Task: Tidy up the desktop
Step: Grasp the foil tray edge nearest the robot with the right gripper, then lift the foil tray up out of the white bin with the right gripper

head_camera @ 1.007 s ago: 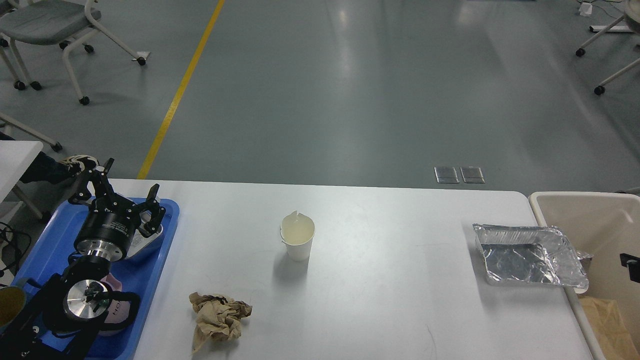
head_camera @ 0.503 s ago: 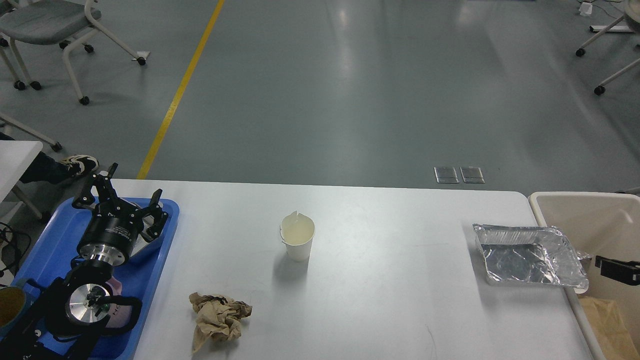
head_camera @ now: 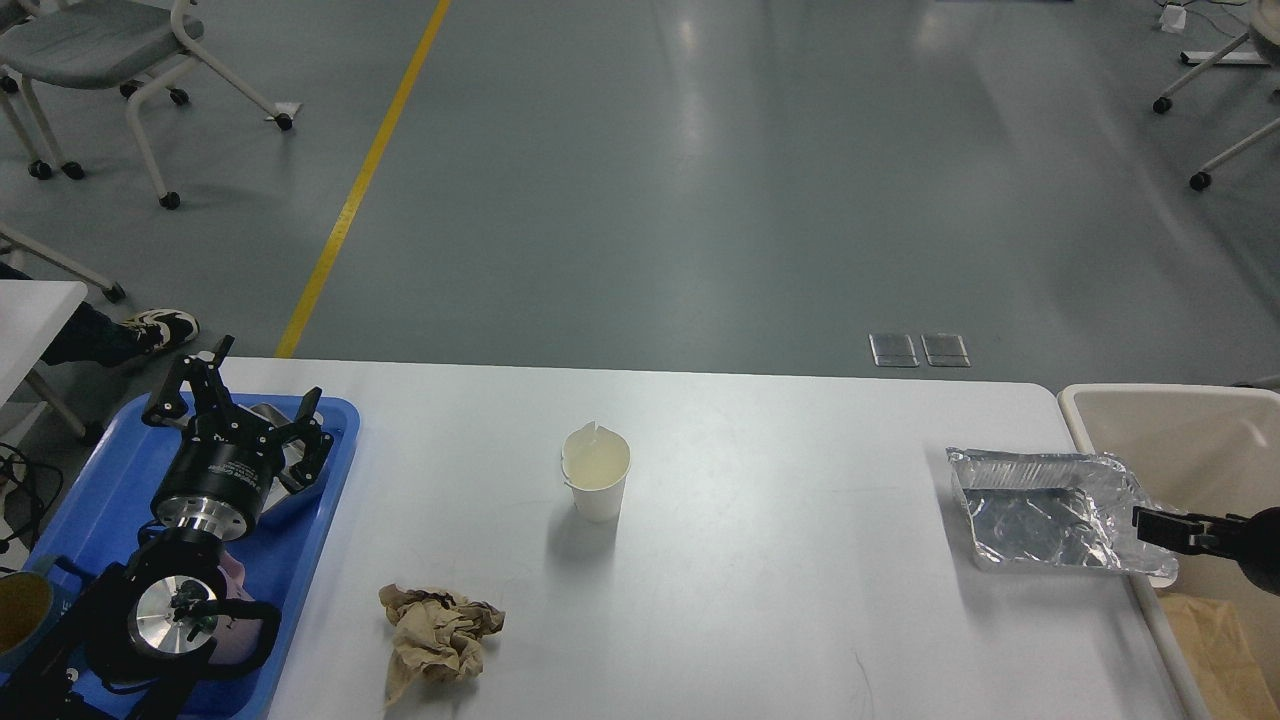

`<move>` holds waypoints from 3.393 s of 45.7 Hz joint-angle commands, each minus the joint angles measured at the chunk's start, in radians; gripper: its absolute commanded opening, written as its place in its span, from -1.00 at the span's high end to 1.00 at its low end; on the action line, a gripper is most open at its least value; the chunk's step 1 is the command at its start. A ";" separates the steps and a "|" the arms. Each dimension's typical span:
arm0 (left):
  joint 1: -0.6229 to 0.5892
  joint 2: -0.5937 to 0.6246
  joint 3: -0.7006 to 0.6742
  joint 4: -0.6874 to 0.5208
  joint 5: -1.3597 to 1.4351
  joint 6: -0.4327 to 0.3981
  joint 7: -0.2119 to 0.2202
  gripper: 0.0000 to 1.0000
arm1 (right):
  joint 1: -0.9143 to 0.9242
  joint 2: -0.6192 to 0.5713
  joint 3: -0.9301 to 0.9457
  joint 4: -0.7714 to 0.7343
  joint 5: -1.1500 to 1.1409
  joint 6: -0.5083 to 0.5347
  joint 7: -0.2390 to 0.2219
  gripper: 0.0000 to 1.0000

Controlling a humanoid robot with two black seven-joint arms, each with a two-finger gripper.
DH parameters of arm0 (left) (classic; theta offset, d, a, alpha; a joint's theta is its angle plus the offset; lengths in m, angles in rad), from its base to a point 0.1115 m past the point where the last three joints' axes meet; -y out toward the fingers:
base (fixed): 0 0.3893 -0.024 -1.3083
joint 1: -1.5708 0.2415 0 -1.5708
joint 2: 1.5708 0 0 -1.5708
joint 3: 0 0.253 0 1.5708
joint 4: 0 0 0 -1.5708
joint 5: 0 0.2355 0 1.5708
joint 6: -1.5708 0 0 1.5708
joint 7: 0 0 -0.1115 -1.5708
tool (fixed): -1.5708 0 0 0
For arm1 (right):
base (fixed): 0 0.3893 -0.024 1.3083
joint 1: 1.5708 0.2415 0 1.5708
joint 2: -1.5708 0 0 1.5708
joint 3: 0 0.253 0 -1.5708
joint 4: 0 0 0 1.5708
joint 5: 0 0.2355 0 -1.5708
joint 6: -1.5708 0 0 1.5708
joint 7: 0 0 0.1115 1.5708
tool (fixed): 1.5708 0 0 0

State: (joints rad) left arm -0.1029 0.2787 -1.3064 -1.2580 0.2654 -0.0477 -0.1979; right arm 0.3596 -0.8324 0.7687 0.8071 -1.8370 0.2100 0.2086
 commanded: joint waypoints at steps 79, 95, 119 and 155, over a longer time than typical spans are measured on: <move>0.026 0.007 0.012 -0.001 0.000 -0.001 0.000 -0.93 | 0.125 0.257 -0.249 -0.419 0.237 -0.066 0.074 -0.53; 0.028 0.007 0.012 -0.001 0.000 -0.001 0.000 -0.93 | 0.147 0.259 -0.333 -0.456 0.240 -0.066 0.086 -0.15; 0.034 0.008 0.012 -0.001 0.000 -0.003 0.000 -0.93 | 0.157 0.259 -0.393 -0.454 0.242 -0.064 0.118 0.43; 0.032 0.014 0.012 -0.001 0.000 0.000 0.002 -0.93 | 0.159 0.263 -0.451 -0.491 0.426 -0.058 0.150 1.00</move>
State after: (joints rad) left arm -0.0706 0.2920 -1.2947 -1.2594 0.2654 -0.0477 -0.1963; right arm 0.5186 -0.5672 0.3184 0.3260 -1.4669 0.1524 0.3555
